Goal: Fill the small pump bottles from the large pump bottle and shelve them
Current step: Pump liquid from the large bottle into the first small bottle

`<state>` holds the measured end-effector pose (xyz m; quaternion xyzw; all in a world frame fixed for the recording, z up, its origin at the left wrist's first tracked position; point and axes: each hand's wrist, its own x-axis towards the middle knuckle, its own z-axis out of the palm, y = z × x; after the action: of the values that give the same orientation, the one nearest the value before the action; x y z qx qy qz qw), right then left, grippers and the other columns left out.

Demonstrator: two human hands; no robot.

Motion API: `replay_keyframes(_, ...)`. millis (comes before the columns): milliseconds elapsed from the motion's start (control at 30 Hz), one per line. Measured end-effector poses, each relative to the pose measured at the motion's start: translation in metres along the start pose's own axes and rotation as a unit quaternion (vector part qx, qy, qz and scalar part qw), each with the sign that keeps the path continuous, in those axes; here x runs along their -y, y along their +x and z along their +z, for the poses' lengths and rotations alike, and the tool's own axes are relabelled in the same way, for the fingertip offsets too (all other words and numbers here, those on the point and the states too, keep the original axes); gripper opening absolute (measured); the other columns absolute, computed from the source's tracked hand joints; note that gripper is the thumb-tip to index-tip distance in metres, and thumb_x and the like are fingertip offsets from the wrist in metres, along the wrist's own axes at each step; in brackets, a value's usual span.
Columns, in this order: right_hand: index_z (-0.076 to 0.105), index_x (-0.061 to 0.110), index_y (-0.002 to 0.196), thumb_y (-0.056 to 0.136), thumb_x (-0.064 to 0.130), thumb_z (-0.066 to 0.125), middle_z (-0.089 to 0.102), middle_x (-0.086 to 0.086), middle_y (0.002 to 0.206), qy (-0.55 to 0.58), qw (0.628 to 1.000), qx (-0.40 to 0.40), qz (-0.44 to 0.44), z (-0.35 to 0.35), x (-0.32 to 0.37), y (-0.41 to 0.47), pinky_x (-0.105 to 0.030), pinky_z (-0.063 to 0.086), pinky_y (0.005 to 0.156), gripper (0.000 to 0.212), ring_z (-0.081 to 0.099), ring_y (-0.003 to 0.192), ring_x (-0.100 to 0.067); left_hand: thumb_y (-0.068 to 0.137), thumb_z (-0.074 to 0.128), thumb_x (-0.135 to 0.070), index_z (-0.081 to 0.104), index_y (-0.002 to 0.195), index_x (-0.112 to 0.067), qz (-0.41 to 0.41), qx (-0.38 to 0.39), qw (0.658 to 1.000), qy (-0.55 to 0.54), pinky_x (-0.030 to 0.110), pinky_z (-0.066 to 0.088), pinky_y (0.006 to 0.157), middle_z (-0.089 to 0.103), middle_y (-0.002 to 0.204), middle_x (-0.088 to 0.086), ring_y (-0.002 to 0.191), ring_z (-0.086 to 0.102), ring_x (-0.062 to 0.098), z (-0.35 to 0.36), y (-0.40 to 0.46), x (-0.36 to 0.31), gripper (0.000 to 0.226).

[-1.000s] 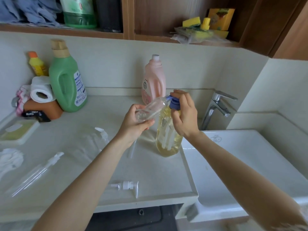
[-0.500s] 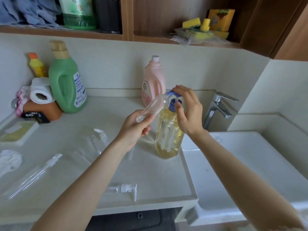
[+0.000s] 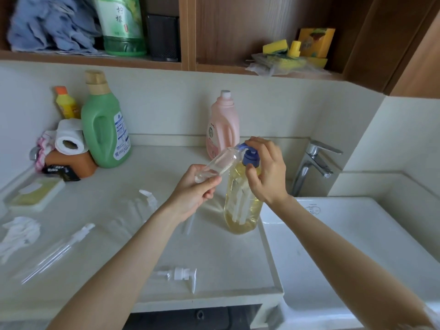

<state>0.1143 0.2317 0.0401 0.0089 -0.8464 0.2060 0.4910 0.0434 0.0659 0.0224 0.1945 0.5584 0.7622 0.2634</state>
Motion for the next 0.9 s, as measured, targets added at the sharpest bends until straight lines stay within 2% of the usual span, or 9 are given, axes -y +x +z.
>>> replay_keyframes(67, 0.067, 0.005, 0.107, 0.077, 0.020, 0.044, 0.063, -0.007, 0.111, 0.004, 1.000, 0.019, 0.012, -0.008, 0.004, 0.010, -0.003, 0.029, 0.092, 0.040, 0.053, 0.101, -0.018, 0.088, 0.060, 0.001, 0.047, 0.096, -0.012, 0.008, 0.007, 1.000, 0.022, 0.018, 0.041, 0.052, 0.058, 0.090, 0.003, 0.062, 0.045, 0.014, 0.000, 0.000, -0.002, 0.020)
replay_keyframes(167, 0.068, 0.006, 0.108, 0.083, 0.022, 0.042, 0.063, -0.007, 0.111, 0.004, 0.999, 0.048, 0.007, -0.017, 0.006, 0.019, 0.001, 0.030, 0.087, 0.040, 0.056, 0.101, -0.021, 0.088, 0.062, -0.015, 0.053, 0.098, -0.010, 0.011, 0.013, 0.998, 0.054, 0.019, 0.044, 0.056, 0.058, 0.088, 0.004, 0.063, 0.051, 0.014, 0.001, 0.000, -0.008, 0.015)
replay_keyframes(267, 0.067, 0.005, 0.114, 0.086, 0.024, 0.040, 0.063, -0.008, 0.119, 0.010, 0.997, 0.069, 0.011, -0.018, 0.001, 0.019, 0.000, 0.031, 0.090, 0.043, 0.057, 0.110, -0.022, 0.081, 0.056, -0.041, 0.061, 0.098, -0.008, 0.000, 0.031, 0.999, 0.028, 0.018, 0.041, 0.051, 0.059, 0.082, 0.006, 0.057, 0.048, 0.013, 0.005, 0.002, -0.012, 0.038)
replay_keyframes(467, 0.068, -0.001, 0.106, 0.079, 0.013, 0.039, 0.065, -0.016, 0.113, 0.070, 0.997, 0.005, 0.019, -0.005, 0.004, 0.012, 0.001, 0.032, 0.089, 0.041, 0.053, 0.112, -0.019, 0.077, 0.049, -0.056, 0.063, 0.099, -0.008, -0.072, 0.030, 0.996, -0.053, 0.017, 0.027, 0.041, 0.058, 0.074, 0.008, 0.043, 0.035, 0.011, 0.007, 0.010, -0.005, 0.054)
replay_keyframes(533, 0.068, 0.000, 0.101, 0.075, 0.012, 0.039, 0.066, -0.014, 0.108, 0.070, 0.997, -0.019, 0.018, 0.003, 0.000, 0.008, -0.003, 0.035, 0.089, 0.041, 0.056, 0.107, -0.020, 0.076, 0.048, -0.058, 0.063, 0.097, -0.010, -0.087, 0.026, 0.994, -0.059, 0.017, 0.026, 0.040, 0.057, 0.072, 0.006, 0.043, 0.034, 0.010, 0.006, 0.012, -0.003, 0.055)
replay_keyframes(633, 0.068, 0.001, 0.097, 0.071, 0.013, 0.040, 0.067, -0.009, 0.102, 0.060, 0.998, -0.029, 0.020, 0.012, -0.006, 0.002, -0.022, 0.045, 0.087, 0.040, 0.057, 0.101, -0.023, 0.075, 0.048, -0.062, 0.063, 0.099, -0.009, -0.106, 0.020, 0.992, -0.058, 0.017, 0.026, 0.039, 0.057, 0.071, 0.005, 0.043, 0.032, 0.009, 0.003, 0.012, 0.000, 0.060)
replay_keyframes(700, 0.068, 0.003, 0.097, 0.071, 0.014, 0.041, 0.066, -0.006, 0.100, 0.044, 0.999, -0.018, 0.023, 0.014, -0.007, 0.000, -0.028, 0.047, 0.083, 0.039, 0.056, 0.098, -0.020, 0.074, 0.047, -0.064, 0.062, 0.102, -0.009, -0.116, 0.025, 0.991, -0.063, 0.016, 0.026, 0.038, 0.056, 0.072, 0.006, 0.043, 0.032, 0.009, 0.002, 0.011, -0.001, 0.063)
replay_keyframes(800, 0.066, 0.006, 0.099, 0.074, 0.020, 0.041, 0.064, -0.002, 0.104, 0.015, 0.999, 0.022, 0.021, 0.007, -0.004, 0.000, -0.016, 0.040, 0.085, 0.038, 0.053, 0.098, -0.018, 0.082, 0.042, -0.063, 0.062, 0.100, -0.010, -0.125, 0.035, 0.988, -0.080, 0.015, 0.026, 0.037, 0.058, 0.072, 0.008, 0.041, 0.034, 0.008, 0.001, 0.010, -0.006, 0.060)
replay_keyframes(900, 0.064, 0.008, 0.108, 0.078, 0.021, 0.043, 0.063, -0.003, 0.114, -0.005, 0.998, 0.068, -0.002, -0.008, -0.001, 0.009, -0.002, 0.028, 0.089, 0.039, 0.053, 0.104, -0.017, 0.096, 0.036, -0.052, 0.061, 0.100, -0.009, -0.129, 0.044, 0.985, -0.107, 0.015, 0.027, 0.037, 0.062, 0.071, 0.010, 0.040, 0.036, 0.009, 0.000, 0.010, -0.013, 0.050)
